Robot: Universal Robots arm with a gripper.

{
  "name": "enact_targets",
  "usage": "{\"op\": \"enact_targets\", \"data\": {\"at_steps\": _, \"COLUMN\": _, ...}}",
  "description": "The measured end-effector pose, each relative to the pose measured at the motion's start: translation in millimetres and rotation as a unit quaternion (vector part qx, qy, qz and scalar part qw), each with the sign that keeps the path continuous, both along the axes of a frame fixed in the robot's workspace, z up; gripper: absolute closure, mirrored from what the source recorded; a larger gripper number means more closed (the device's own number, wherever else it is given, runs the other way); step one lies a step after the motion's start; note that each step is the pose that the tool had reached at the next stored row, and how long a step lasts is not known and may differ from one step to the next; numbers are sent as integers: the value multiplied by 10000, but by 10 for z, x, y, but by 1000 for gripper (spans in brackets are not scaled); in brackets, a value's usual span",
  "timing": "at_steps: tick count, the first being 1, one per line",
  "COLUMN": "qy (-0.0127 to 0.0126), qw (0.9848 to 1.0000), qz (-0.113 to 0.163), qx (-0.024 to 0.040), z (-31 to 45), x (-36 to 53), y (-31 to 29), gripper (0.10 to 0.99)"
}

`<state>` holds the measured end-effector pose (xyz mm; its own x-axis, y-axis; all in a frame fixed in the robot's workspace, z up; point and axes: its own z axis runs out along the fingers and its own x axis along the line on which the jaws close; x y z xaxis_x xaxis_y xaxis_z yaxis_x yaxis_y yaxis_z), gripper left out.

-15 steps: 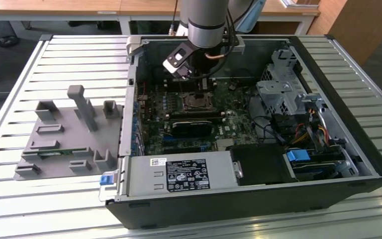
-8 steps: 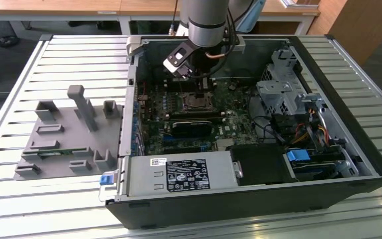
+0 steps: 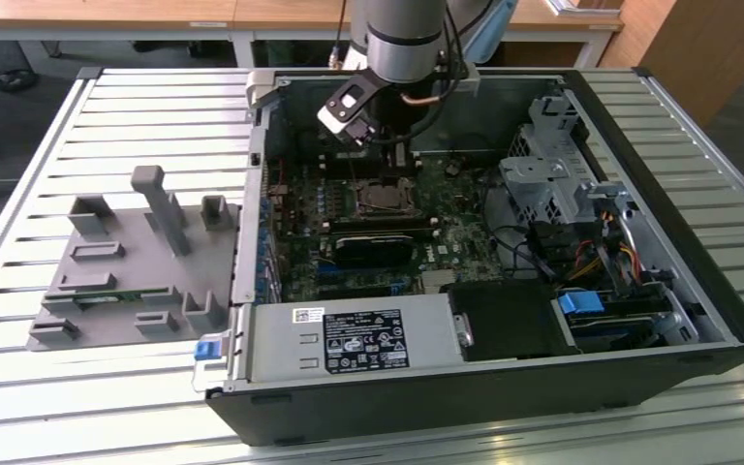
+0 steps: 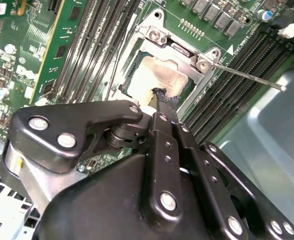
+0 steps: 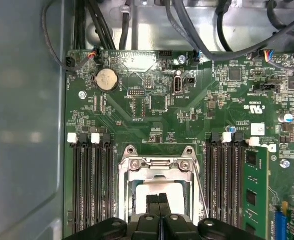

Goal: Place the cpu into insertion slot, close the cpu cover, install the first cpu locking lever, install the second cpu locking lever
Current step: 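Install the first cpu locking lever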

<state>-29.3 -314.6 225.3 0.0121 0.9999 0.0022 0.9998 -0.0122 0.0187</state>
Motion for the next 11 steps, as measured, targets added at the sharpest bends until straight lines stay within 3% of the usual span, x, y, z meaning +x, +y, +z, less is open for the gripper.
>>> {"op": "enact_targets", "data": {"at_steps": 4, "qy": 0, "qw": 10000, "qz": 0, "qx": 0, "z": 87, "x": 0, "y": 0, "gripper": 980}}
{"op": "enact_targets", "data": {"at_steps": 11, "qy": 0, "qw": 10000, "qz": 0, "qx": 0, "z": 332, "x": 0, "y": 0, "gripper": 980}}
